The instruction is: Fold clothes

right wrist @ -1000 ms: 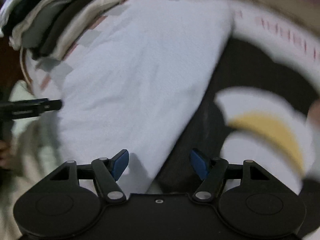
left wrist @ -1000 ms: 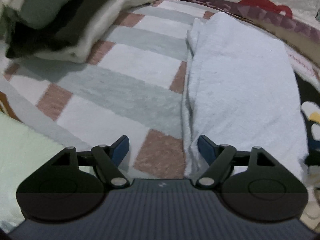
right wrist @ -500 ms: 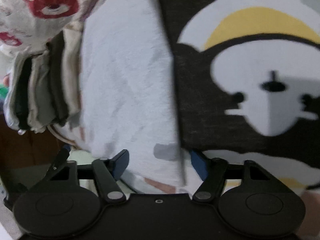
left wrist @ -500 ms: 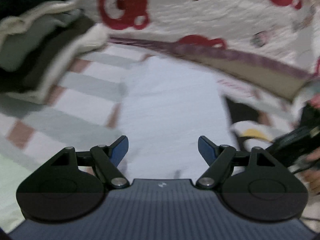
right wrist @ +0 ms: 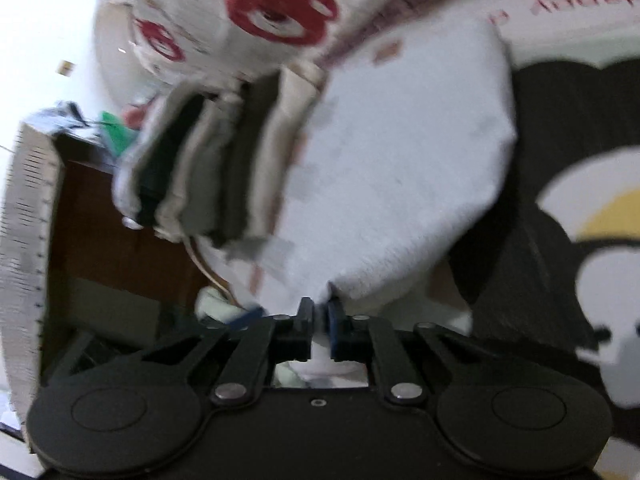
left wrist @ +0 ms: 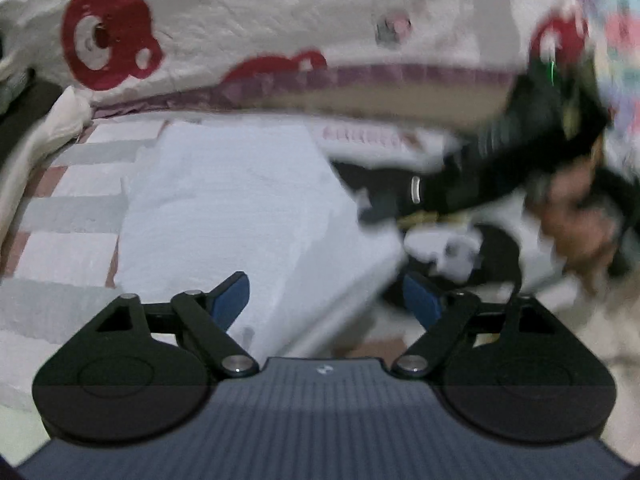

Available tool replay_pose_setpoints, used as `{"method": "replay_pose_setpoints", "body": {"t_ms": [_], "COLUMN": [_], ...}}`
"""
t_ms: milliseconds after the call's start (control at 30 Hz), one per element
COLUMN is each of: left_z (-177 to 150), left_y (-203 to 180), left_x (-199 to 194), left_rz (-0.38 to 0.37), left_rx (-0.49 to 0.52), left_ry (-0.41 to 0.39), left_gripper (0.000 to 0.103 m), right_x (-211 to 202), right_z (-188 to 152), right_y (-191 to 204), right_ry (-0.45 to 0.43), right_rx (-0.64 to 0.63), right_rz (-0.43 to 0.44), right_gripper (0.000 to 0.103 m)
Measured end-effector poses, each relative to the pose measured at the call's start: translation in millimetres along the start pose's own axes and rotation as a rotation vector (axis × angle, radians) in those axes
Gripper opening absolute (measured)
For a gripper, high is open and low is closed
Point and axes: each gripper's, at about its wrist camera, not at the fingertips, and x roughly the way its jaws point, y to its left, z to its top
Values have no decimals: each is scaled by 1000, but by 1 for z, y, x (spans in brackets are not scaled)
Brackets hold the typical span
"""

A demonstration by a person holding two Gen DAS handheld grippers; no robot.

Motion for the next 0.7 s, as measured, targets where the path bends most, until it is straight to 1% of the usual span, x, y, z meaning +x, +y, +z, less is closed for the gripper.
{"method": "replay_pose_setpoints", "body": {"t_ms": [67,133,167,200,233,267,333,367,400,467,500,533,600,633,667,700], "left_z": [-8,-14,-15,-15,-14,-13,-11,-10,-9,-7,-5,-4,-2,-2,-1,0], "left_y": [-10,-13,-12,-9,-5,-1,10,14,18,24,22,21,26,29,36,43], "left_x": [16,27,32,35,38,40,39,37,34,27,24,22,19,17,15,14], "left_rz": [102,187,224,264,313,345,360,354,328,284,278,273,253,237,215,187], "left_rx": [79,134,146,141,130,112,58,29,-4,-54,-49,-46,-74,-102,-146,-197], "left_ry": [75,113,117,117,125,126,114,105,93,69,56,45,35,32,28,23], "left_gripper": [87,87,87,84,83,79,62,38,19,17,17,16,16,16,17,17], "right_x": [-4,-6,-7,-8,-9,-8,-10,-13,-15,-17,-17,-19,-16,-15,-10,-5], "right_z": [3,5,6,6,7,9,11,11,10,12,12,10,-3,-10,-21,-33], "right_y": [1,2,2,2,2,4,7,8,8,16,20,30,56,69,79,88], "right_ry": [-8,-18,-22,-27,-32,-39,-43,-42,-41,-34,-31,-31,-42,-45,-38,-28], "right_rx": [-2,1,3,4,5,1,-1,-1,-6,-63,-100,-192,-470,-609,-743,-862], "right_rz": [14,26,31,37,42,44,46,45,40,-7,-37,-101,-272,-355,-415,-458], "right_gripper": [8,8,8,8,8,8,7,4,3,3,3,6,10,18,38,48]}}
